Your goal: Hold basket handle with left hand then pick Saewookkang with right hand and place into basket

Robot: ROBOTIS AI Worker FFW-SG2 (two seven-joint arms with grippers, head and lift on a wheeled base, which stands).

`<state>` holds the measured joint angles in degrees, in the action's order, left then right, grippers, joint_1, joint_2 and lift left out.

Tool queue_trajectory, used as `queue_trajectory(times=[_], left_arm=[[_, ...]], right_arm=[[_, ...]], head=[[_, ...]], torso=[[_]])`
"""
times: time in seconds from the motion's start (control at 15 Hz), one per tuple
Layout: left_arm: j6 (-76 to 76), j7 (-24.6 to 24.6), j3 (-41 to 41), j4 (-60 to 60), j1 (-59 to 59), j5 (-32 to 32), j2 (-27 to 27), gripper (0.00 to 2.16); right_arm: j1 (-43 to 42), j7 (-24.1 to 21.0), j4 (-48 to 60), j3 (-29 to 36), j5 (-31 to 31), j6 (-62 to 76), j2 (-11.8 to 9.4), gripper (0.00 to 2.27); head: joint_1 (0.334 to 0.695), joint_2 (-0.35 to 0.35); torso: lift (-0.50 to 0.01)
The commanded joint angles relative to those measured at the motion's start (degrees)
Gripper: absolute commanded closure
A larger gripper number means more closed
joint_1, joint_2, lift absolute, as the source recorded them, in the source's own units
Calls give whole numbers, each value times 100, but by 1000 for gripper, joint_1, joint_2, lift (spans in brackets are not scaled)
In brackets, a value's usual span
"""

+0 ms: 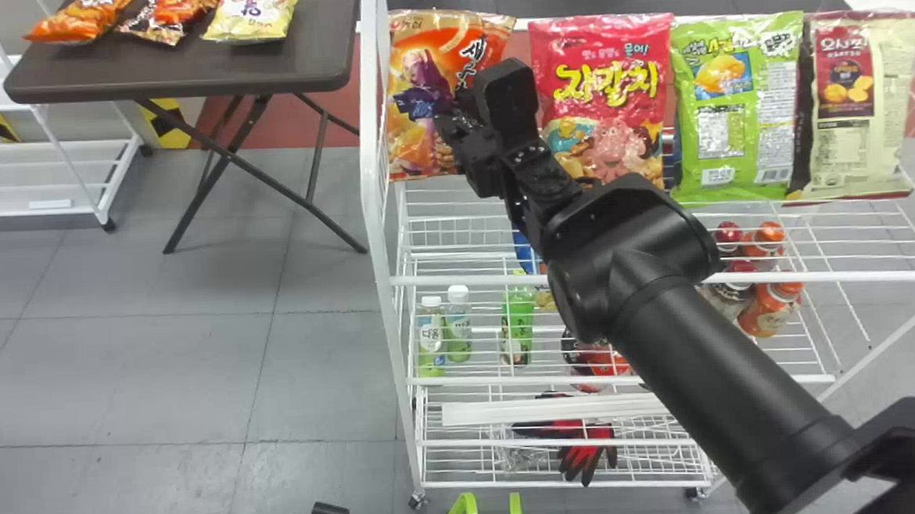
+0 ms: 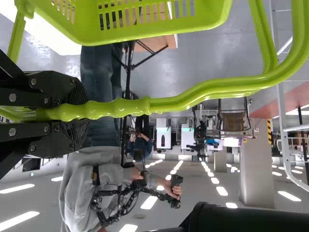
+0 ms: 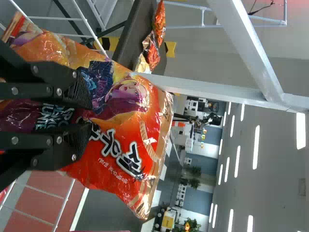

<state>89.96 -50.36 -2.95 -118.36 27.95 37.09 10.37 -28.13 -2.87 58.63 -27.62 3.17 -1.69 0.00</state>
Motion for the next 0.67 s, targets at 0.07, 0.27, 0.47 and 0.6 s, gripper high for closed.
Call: queue_trajectory(times=[0.07, 0.27, 0.47, 0.6], left_arm=[[0, 0, 13, -29, 0, 0, -9, 1990], [0, 0, 40, -46, -44, 0, 0, 1990], [7, 53, 40, -46, -123, 0, 0, 1990], [7, 53, 57, -82, -132, 9, 0, 1990]], right_arm=[[299, -223, 535, -24, -150, -407, 5, 2243], [695, -486, 1388, -121, -264, -987, 5, 2243], [1134, -583, 2495, -244, -247, -1778, 5, 2243], [1398, -812, 3084, -332, -300, -2165, 5, 2243]], head=[[695, -15], [695, -15], [695, 7], [695, 31]], torso=[[-20], [-20], [-20], [-20]])
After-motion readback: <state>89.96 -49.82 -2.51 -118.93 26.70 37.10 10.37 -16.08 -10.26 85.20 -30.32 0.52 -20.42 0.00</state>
